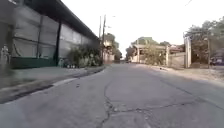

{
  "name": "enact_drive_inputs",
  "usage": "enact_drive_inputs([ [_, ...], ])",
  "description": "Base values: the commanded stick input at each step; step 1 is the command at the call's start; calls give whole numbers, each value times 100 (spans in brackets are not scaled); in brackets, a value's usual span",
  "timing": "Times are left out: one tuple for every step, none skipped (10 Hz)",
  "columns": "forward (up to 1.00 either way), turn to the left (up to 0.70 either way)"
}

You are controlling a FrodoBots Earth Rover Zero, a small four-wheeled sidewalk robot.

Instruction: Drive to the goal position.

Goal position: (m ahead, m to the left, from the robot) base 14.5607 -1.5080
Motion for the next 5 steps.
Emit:
enact_drive_inputs([
  [100,0],
  [100,0],
  [100,0],
  [100,0],
  [100,-16],
])
